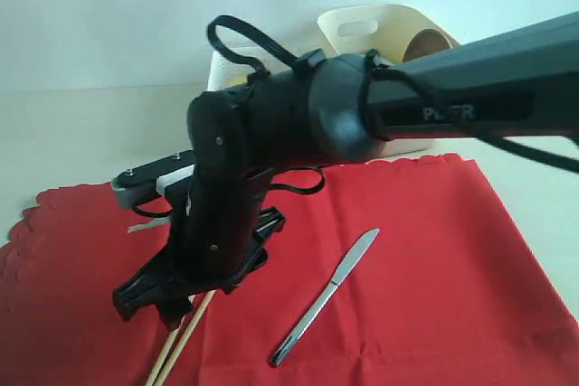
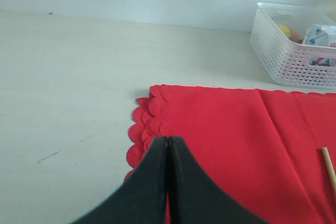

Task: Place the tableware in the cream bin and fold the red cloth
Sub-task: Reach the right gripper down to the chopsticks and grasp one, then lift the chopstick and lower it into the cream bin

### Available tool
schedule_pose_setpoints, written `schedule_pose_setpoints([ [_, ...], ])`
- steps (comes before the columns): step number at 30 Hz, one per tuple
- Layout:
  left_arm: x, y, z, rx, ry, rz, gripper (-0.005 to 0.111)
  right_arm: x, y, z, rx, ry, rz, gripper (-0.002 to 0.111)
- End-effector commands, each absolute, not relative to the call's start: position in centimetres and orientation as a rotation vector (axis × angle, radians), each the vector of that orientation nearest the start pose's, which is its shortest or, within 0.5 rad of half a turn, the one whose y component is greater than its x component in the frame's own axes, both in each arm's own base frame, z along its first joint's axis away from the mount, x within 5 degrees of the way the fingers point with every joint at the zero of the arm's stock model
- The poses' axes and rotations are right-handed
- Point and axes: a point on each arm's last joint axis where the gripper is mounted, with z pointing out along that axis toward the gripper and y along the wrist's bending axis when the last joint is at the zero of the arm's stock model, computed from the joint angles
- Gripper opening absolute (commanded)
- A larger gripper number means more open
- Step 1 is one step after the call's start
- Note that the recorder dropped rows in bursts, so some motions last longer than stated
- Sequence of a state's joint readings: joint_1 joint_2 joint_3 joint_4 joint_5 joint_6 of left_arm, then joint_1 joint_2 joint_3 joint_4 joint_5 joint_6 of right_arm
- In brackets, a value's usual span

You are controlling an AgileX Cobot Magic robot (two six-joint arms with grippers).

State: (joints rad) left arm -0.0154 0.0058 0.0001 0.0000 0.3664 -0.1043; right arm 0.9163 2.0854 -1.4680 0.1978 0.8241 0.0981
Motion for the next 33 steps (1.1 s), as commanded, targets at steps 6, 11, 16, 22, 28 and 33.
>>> schedule_pose_setpoints([
  [6, 5.3, -0.1, 18.1, -0.08, 1.841, -0.09, 0.001, 26.1, 36.4, 14.4, -0.673, 2.998, 0.25, 0.063],
  [11, 5.3, -0.1, 18.1, -0.08, 1.841, -0.09, 0.001, 26.3, 36.7, 12.5, -0.505, 3.072, 0.215, 0.063],
  [16, 5.3, -0.1, 18.1, -0.08, 1.841, -0.09, 0.001, 26.3, 36.7, 11.6, -0.345, 3.118, 0.194, 0.063],
  [22, 5.3, -0.1, 18.1, -0.08, 1.841, -0.09, 0.001, 26.0, 37.8, 11.0, -0.299, 3.088, 0.291, 0.052],
  [28, 5.3, -0.1, 18.1, -0.08, 1.841, -0.09, 0.001, 26.1, 37.7, 10.7, -0.316, 3.081, 0.263, 0.016],
  [33, 5.3, -0.1, 18.1, -0.08, 1.841, -0.09, 0.001, 26.2, 37.6, 10.6, -0.342, 3.068, 0.241, 0.0],
])
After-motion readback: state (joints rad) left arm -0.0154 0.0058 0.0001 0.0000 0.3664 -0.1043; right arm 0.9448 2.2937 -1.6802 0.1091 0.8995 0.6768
